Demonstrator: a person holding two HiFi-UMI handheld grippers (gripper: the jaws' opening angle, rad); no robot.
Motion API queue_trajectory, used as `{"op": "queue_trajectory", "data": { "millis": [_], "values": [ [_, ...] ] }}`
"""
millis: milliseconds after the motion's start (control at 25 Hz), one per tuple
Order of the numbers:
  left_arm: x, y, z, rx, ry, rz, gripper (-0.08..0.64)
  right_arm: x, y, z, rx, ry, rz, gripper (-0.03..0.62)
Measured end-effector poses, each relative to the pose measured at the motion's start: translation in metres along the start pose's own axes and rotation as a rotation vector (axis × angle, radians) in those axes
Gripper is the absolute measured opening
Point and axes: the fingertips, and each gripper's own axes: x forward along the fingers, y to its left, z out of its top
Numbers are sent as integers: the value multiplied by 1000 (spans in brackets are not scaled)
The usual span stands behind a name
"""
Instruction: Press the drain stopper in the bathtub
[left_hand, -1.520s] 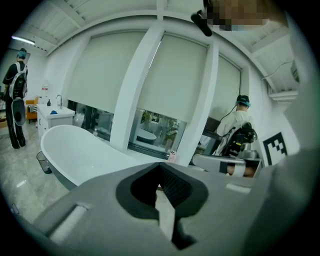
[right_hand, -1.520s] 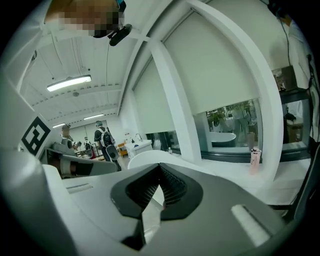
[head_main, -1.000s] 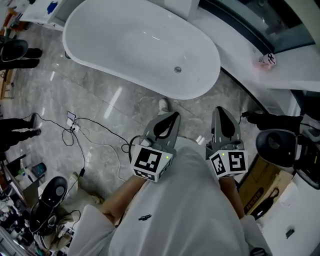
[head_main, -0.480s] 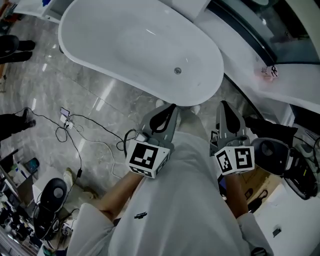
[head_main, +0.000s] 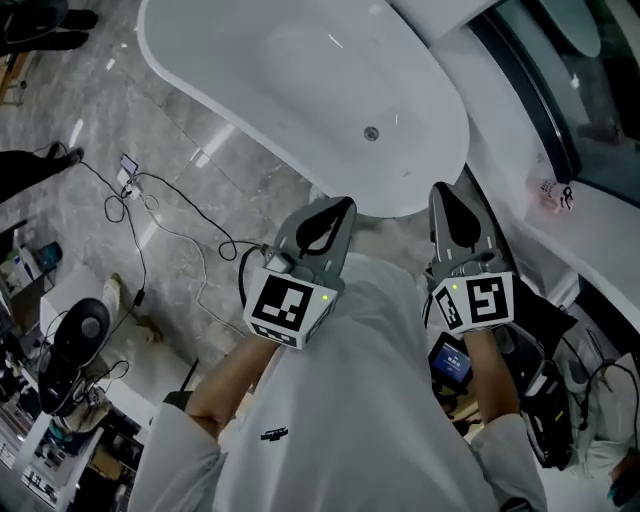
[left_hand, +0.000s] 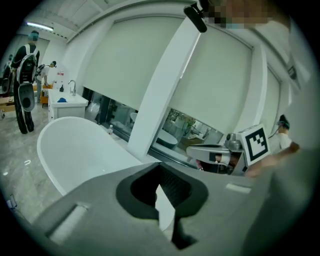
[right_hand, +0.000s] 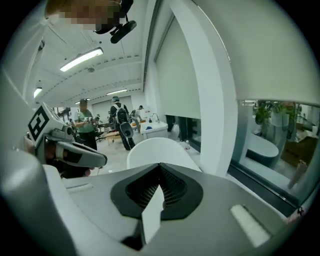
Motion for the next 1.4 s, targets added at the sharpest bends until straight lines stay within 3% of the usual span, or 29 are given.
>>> {"op": "queue_trajectory", "data": {
  "millis": [320,600,920,1400],
  "values": [
    [68,23,-13,-77,67,150,0,69,-45,-33,-38,82,185,-6],
    [109,34,-33,-116,86,173,0,104,-57,-71,-52,155,281,-6],
    [153,77,-78,-234,72,207,0,157,-57,-124,-31,208,279,-5],
    [217,138,-172,-318,91,256,0,244,-74,-223,-12,248,217,3]
  ]
}}
